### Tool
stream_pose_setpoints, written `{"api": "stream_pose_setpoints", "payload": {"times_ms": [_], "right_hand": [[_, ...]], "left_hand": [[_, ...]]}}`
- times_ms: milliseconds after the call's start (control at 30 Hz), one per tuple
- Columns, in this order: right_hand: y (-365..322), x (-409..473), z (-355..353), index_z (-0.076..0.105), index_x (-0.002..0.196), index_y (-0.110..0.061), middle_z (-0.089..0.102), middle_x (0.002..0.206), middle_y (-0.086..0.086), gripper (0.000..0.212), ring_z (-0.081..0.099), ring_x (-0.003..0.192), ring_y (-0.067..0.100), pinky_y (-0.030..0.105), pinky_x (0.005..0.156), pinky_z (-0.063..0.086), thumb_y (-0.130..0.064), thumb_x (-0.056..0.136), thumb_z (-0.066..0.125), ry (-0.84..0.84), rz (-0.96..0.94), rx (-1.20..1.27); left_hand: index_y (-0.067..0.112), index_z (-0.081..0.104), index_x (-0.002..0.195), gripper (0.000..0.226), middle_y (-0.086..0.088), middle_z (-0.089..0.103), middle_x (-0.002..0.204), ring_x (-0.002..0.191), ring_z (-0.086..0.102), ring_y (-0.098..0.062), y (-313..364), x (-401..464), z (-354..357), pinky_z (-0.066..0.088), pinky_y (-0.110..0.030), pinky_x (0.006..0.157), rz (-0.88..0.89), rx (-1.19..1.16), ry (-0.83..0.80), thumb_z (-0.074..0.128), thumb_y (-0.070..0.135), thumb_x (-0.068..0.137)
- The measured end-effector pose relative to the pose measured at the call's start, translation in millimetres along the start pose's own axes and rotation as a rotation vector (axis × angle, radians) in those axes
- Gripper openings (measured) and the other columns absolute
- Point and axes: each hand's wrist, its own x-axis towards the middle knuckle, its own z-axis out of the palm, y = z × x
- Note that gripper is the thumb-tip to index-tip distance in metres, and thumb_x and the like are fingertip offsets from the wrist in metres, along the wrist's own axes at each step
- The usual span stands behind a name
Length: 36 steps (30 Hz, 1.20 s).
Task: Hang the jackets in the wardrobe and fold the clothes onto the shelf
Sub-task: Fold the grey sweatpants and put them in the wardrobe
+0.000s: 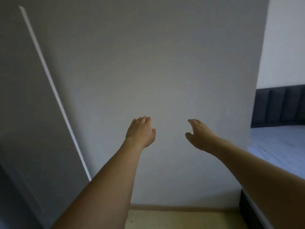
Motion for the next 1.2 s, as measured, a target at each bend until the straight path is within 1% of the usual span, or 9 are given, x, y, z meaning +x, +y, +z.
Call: {"api": "stream_pose_setpoints", "payload": {"times_ms": [167,300,400,567,700,800,933,1033,1200], "right_hand": [[122.1,-39.9,-56.7,0.022,0.151,-0.005,0.025,0.157,0.012,0.062,0.025,0.144,0.027,0.035,0.115,0.022,-0.024,0.099,0.049,-0.001,0.105,0.012],[220.7,-65.9,-106.8,0.021,0.152,-0.008,0.025,0.157,0.010,0.062,0.028,0.143,0.028,0.037,0.114,0.027,-0.027,0.099,0.048,0.015,0.115,-0.015],[286.2,-83.1,-133.1,0.021,0.152,-0.009,0.026,0.157,0.010,0.063,0.029,0.142,0.027,0.037,0.113,0.028,-0.028,0.098,0.049,-0.026,0.108,-0.029],[374.9,-103.0,-161.1,0.019,0.153,-0.012,0.023,0.159,0.007,0.064,0.027,0.144,0.026,0.036,0.114,0.025,-0.030,0.099,0.049,-0.120,0.106,-0.011],[452.6,-117.6,-181.4,0.021,0.152,-0.012,0.025,0.158,0.007,0.063,0.029,0.142,0.026,0.036,0.113,0.027,-0.027,0.098,0.050,-0.125,0.119,-0.012],[531.5,-137.1,-201.5,0.023,0.151,-0.015,0.026,0.157,0.006,0.064,0.031,0.141,0.027,0.037,0.112,0.030,-0.027,0.097,0.053,-0.163,0.112,-0.057],[651.9,-160.0,-240.2,0.022,0.152,-0.015,0.026,0.158,0.007,0.065,0.030,0.142,0.026,0.038,0.113,0.028,-0.029,0.096,0.053,-0.149,0.211,-0.050],[739.3,-179.2,-260.5,0.025,0.151,-0.014,0.029,0.156,0.008,0.065,0.030,0.142,0.025,0.037,0.113,0.027,-0.030,0.095,0.053,-0.130,0.289,-0.025],[844.5,-212.1,-277.5,0.025,0.151,-0.012,0.029,0.156,0.009,0.066,0.031,0.141,0.026,0.037,0.113,0.028,-0.029,0.094,0.053,-0.252,0.375,0.005]], "left_hand": [[0.005,0.026,0.150,0.058,-0.010,0.031,0.157,0.144,0.027,-0.025,136.3,11.3,22.4,0.016,-0.039,0.120,0.075,-0.033,-0.058,0.035,0.034,0.101],[0.005,0.028,0.149,0.056,-0.011,0.033,0.155,0.143,0.029,-0.026,248.1,23.4,23.6,0.017,-0.040,0.120,0.086,-0.066,-0.011,0.036,0.033,0.101],[0.004,0.031,0.148,0.054,-0.012,0.036,0.153,0.141,0.032,-0.026,325.2,24.8,27.3,0.019,-0.039,0.118,0.065,-0.089,-0.018,0.036,0.032,0.101],[0.005,0.030,0.149,0.056,-0.012,0.034,0.155,0.142,0.030,-0.026,420.1,22.0,49.1,0.018,-0.039,0.118,0.018,-0.090,-0.096,0.037,0.033,0.101],[0.003,0.037,0.143,0.050,-0.014,0.041,0.149,0.136,0.037,-0.029,485.0,29.2,79.9,0.026,-0.038,0.114,-0.030,-0.092,-0.157,0.037,0.031,0.101],[0.003,0.040,0.141,0.048,-0.015,0.043,0.147,0.134,0.039,-0.030,557.6,29.3,106.1,0.028,-0.038,0.112,-0.027,-0.127,-0.213,0.037,0.027,0.100],[0.006,0.037,0.145,0.050,-0.011,0.037,0.153,0.138,0.034,-0.027,670.7,30.1,128.9,0.023,-0.035,0.114,0.008,-0.155,-0.234,0.037,0.024,0.099],[0.007,0.038,0.145,0.049,-0.011,0.038,0.152,0.137,0.036,-0.029,750.4,31.1,140.4,0.026,-0.036,0.113,-0.026,-0.185,-0.219,0.038,0.026,0.100],[0.008,0.043,0.140,0.045,-0.010,0.043,0.147,0.131,0.042,-0.030,854.5,23.4,172.9,0.033,-0.036,0.107,-0.055,-0.221,-0.312,0.041,0.026,0.098]]}}
